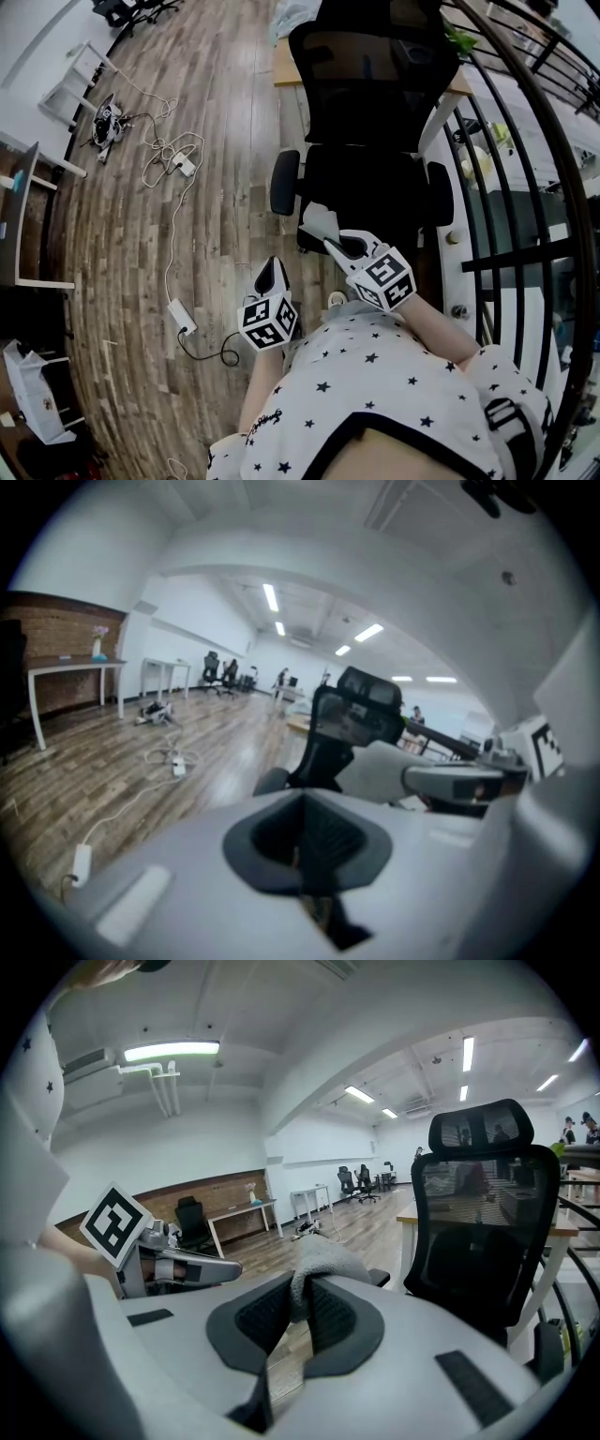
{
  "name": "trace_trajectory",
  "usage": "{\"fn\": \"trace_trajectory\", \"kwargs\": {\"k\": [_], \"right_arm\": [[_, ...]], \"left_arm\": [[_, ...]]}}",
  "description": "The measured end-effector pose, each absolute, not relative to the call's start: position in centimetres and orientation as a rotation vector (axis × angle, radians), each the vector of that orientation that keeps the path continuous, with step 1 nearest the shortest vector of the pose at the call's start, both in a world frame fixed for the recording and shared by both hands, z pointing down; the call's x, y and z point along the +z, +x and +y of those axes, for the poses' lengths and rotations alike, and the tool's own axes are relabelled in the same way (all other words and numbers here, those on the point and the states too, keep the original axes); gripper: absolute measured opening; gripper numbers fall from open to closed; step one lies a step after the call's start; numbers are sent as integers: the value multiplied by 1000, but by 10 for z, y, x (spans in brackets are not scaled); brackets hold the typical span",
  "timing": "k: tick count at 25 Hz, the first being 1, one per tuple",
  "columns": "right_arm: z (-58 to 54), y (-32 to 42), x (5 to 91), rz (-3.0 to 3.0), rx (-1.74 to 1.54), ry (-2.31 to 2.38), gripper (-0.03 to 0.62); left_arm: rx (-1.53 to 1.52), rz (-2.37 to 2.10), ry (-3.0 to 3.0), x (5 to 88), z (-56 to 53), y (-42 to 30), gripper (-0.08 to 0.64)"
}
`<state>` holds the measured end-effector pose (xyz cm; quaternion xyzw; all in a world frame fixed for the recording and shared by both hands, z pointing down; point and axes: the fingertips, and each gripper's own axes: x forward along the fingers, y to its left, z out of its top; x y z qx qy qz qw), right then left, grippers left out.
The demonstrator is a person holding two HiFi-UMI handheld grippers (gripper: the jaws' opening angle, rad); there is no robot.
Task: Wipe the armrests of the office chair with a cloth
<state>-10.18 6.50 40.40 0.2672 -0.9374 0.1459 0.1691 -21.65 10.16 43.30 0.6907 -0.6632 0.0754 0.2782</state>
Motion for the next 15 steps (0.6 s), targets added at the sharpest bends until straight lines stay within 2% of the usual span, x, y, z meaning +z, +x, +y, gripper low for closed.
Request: {"fn": "trace_trajectory", "kwargs": {"k": [15], "right_arm": [[9,-107,418,-2670,419,728,31]], "left_arm": [[239,-1786,1812,452,59,-216,6]]}}
